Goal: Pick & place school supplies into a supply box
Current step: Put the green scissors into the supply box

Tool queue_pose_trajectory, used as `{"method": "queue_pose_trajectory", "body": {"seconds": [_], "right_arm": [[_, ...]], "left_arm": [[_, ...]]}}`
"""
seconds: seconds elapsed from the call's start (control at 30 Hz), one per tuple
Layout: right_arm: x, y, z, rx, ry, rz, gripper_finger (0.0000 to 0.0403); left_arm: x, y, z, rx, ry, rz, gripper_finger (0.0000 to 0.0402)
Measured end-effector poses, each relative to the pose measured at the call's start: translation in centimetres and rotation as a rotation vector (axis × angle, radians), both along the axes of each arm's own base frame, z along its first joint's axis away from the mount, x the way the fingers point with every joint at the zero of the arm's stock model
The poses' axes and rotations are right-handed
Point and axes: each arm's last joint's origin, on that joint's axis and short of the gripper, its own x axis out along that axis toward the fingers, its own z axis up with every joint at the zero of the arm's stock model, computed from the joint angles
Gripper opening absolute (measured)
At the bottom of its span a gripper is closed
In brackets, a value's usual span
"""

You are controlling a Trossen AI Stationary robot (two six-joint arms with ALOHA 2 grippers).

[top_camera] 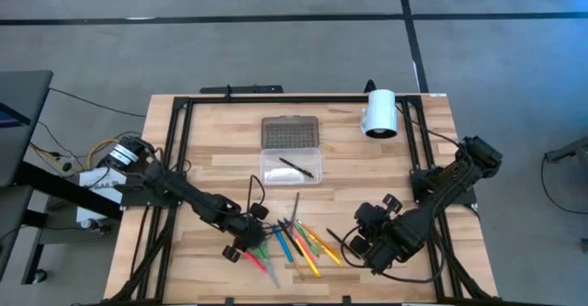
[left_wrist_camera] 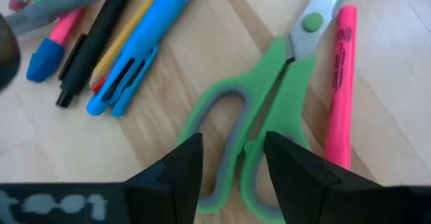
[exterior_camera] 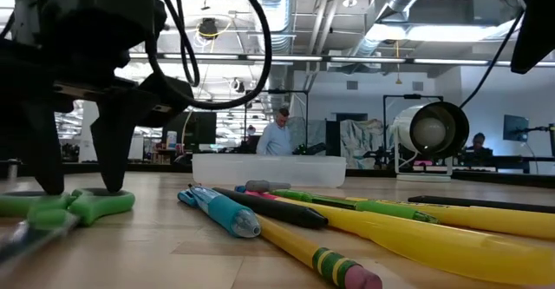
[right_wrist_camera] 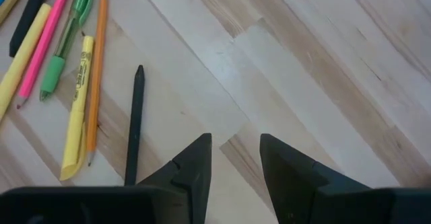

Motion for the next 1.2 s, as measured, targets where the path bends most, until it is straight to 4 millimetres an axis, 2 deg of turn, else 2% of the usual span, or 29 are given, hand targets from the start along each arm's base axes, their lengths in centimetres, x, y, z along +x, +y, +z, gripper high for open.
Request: {"method": "queue_pose_trajectory", "body": {"seconds": [0.2, 0.53, 0.77, 1.2], "right_arm": [[0.0, 0.0, 0.0, 0.003, -0.002, -0.007, 0.012], [0.0, 0.0, 0.0, 0.002, -0.001, -0.007, 0.012], [0.0, 0.0, 0.0, 0.001, -0.002, -0.007, 0.012], [0.0, 0.0, 0.0, 0.001, -0.002, -0.006, 0.012]], "left_arm": [[-0.3, 0.1, -0.4, 0.031, 0.023, -0.054, 0.0153], [-0.5, 0.3, -0.5, 0.046, 0.058, -0.043, 0.0153], [-0.5, 2.0, -0.7, 0.055, 0.154, 0.15, 0.0153], [-0.7, 4.1, -1.0, 0.089, 0.245, 0.29, 0.0153]]}}
